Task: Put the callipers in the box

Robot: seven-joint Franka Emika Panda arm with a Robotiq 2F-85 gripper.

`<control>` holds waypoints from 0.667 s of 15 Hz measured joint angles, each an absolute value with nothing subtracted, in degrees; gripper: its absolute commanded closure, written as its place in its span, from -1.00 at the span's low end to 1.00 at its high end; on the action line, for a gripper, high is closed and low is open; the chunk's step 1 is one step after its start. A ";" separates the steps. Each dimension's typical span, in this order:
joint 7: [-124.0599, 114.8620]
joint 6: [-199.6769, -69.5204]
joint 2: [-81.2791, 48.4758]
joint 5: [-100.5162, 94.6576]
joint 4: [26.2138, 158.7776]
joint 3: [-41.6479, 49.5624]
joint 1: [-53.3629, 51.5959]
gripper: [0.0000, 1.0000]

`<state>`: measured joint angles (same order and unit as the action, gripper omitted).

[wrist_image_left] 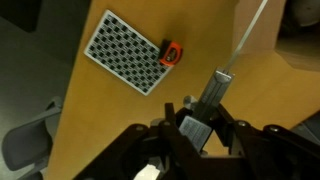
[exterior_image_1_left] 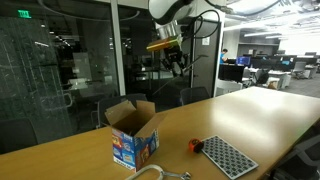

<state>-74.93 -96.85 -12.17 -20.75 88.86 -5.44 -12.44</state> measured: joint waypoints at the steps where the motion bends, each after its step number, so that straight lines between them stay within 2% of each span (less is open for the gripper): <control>1: -74.36 -101.05 -14.45 -21.59 87.38 -5.20 -12.31 0.66; 7: -70.10 -127.42 -28.68 -20.83 80.73 -3.01 -11.68 0.66; 10: -65.62 -134.63 -34.36 -14.94 77.17 -2.95 -11.34 0.66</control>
